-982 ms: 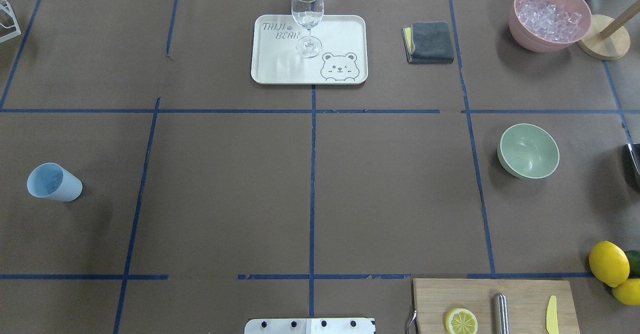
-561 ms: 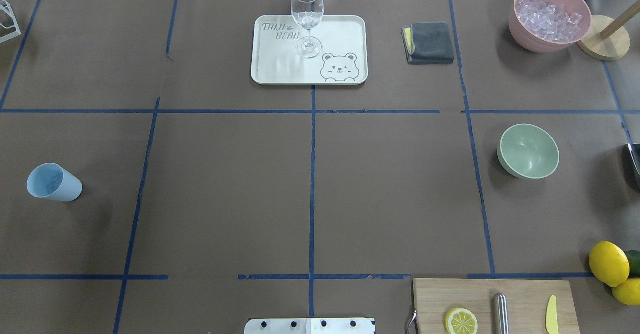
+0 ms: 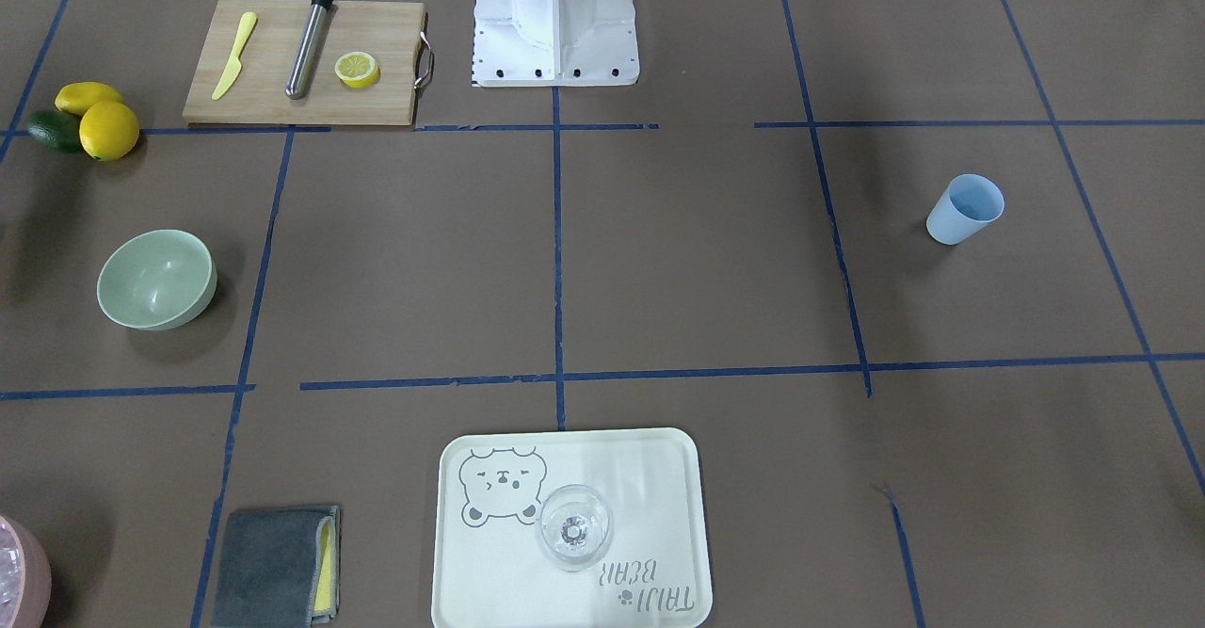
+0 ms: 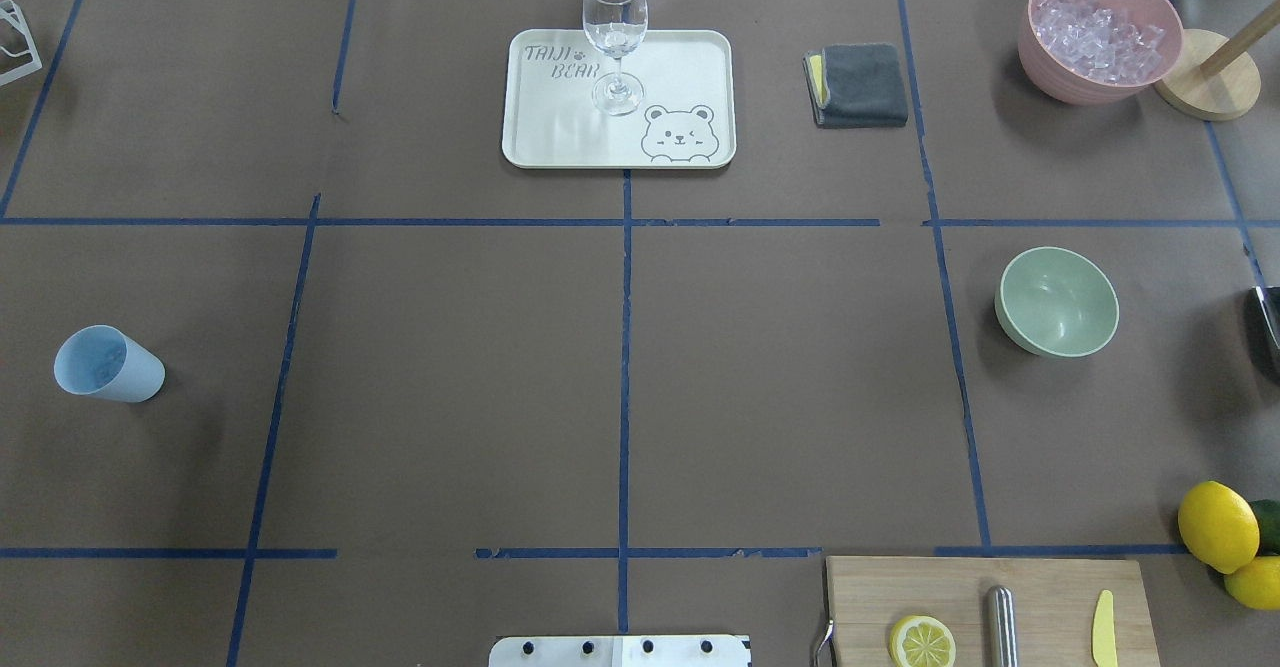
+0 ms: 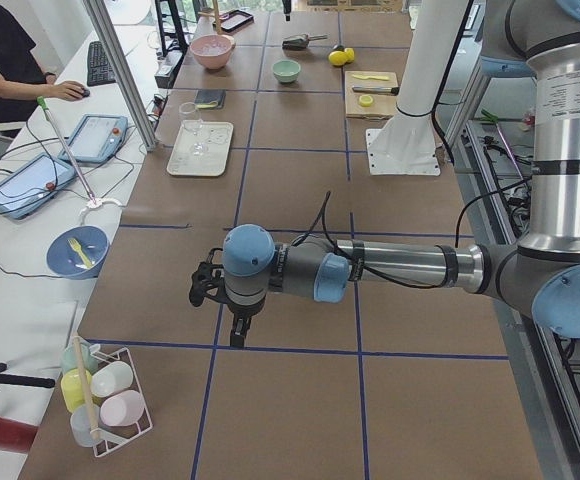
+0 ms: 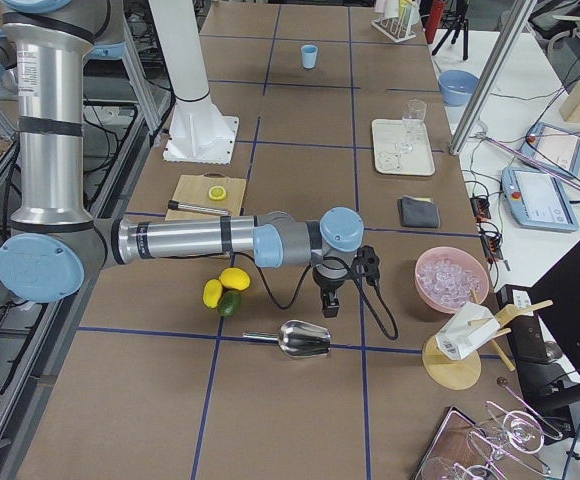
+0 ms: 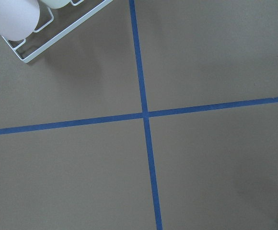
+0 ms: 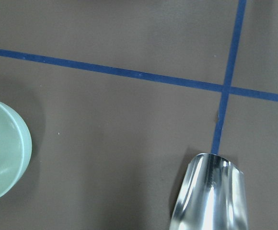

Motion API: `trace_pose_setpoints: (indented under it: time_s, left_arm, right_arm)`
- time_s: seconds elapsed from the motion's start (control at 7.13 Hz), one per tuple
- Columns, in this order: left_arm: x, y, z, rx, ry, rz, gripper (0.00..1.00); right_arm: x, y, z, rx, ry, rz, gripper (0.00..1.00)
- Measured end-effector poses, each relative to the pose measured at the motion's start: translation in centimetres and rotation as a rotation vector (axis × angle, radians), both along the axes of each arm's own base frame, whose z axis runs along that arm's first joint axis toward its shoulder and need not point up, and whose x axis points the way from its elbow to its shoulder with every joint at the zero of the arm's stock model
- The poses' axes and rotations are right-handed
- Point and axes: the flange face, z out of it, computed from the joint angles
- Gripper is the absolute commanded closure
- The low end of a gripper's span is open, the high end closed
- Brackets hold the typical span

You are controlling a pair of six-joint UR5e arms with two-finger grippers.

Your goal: Pour ice into bowl

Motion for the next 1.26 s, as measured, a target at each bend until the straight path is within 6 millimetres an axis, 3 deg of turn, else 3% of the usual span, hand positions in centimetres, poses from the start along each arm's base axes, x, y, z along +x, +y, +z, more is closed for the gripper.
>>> trace_pose_setpoints:
  time_s: [0.56, 0.84, 0.98, 1.12, 1.26]
  left_arm:
    - [0.4, -0.1, -0.6, 0.057, 0.025, 0.012, 0.00]
    - [0.4, -0.2, -0.7, 0.069, 0.026, 0.011, 0.00]
    - [0.4, -0.2, -0.8, 0.073, 0.025, 0.012, 0.00]
    - [0.4, -0.2, -0.9, 0.076, 0.025, 0.012, 0.00]
    - [0.4, -0.2, -0.9, 0.078, 0.025, 0.013, 0.00]
  right_arm:
    - [-14.0, 0.9, -3.7, -0.051, -0.038, 0.166, 0.01]
    - [-16.8, 1.6, -3.5, -0.093, -0.038, 0.222, 0.10]
    - [-17.6, 1.8, -2.9, -0.104, -0.030, 0.220, 0.30]
    - [-18.5, 2.0, -2.5, -0.110, -0.021, 0.211, 0.68]
    - [-19.0, 2.1, -2.1, -0.114, -0.014, 0.204, 1.00]
